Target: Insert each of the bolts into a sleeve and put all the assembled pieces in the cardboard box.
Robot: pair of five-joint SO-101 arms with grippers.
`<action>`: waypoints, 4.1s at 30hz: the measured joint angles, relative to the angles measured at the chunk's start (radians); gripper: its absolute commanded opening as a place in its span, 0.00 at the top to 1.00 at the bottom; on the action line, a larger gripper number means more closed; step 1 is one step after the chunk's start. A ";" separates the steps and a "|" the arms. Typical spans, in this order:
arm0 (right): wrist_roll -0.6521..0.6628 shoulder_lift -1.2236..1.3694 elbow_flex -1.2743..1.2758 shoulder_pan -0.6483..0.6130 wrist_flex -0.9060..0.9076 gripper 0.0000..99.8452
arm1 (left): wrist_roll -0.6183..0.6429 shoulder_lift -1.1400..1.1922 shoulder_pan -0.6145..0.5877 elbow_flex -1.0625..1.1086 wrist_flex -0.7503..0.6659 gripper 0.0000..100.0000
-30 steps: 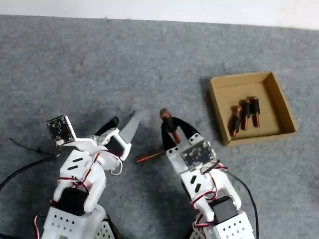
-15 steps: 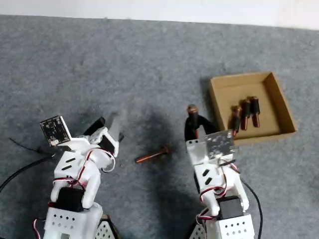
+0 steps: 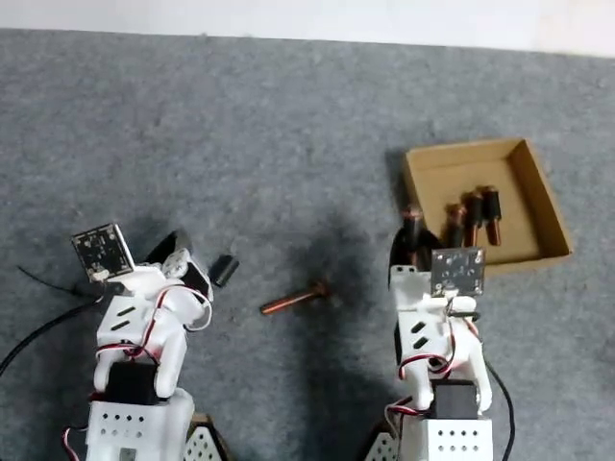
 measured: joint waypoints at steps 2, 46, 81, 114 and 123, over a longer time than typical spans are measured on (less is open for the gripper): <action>0.002 0.000 0.000 0.011 -0.032 1.00 | 0.000 0.000 -0.002 0.000 0.000 0.99; 0.048 1.705 -1.149 0.276 0.026 0.79 | -0.002 0.000 -0.002 0.031 -0.084 0.99; -0.298 1.298 -0.962 -0.608 0.295 0.79 | 0.110 0.000 -0.242 0.031 -0.084 0.99; -1.037 2.096 -1.427 -0.812 0.152 0.79 | 0.126 0.000 -0.457 0.031 -0.084 0.99; -1.037 2.160 -1.456 -0.841 0.152 0.84 | 0.126 0.000 -0.468 0.026 -0.084 0.99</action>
